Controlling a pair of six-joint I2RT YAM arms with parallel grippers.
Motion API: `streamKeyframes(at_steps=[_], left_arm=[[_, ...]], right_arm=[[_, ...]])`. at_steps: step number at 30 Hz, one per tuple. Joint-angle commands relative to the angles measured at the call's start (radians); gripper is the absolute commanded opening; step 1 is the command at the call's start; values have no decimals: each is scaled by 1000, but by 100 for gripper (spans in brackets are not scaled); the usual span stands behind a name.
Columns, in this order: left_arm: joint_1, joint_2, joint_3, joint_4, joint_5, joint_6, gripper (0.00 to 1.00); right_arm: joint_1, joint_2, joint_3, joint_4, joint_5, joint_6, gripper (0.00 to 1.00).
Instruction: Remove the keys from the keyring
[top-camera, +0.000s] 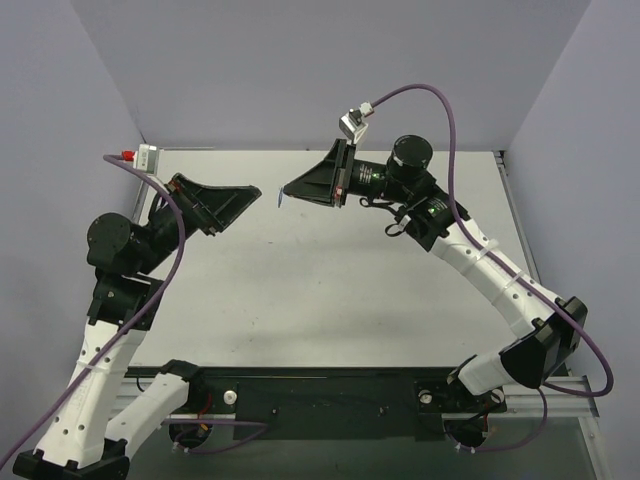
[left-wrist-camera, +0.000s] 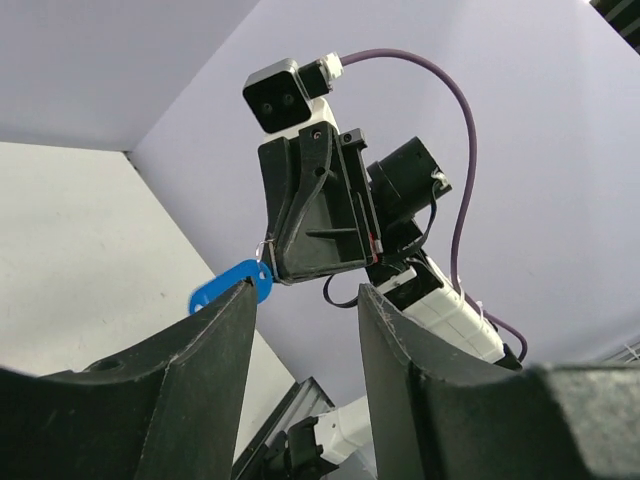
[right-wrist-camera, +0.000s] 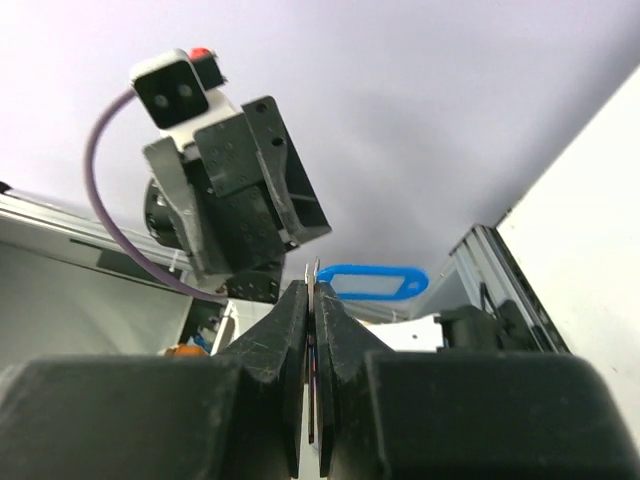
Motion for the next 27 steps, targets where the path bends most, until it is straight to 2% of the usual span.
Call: streamKeyframes(at_steps=[1, 5, 8, 11, 13, 22, 27], left_arm=[[3, 3, 20, 64, -37, 1, 54], [3, -2, 34, 44, -35, 28, 54], [3, 4, 47, 36, -26, 44, 54], [5, 12, 83, 18, -22, 60, 54], [5, 16, 104, 6, -25, 70, 53], [15, 15, 153, -33, -113, 103, 50], [15, 36, 172, -39, -103, 98, 49]], right_arm=[[28, 12, 3, 246, 52, 139, 0], [42, 55, 15, 390, 47, 256, 0], [47, 109, 27, 562, 6, 362, 0], [48, 164, 50, 783, -34, 541, 0], [45, 190, 67, 847, -60, 603, 0], [47, 216, 121, 825, -114, 587, 0], [48, 221, 142, 828, -159, 589, 0]])
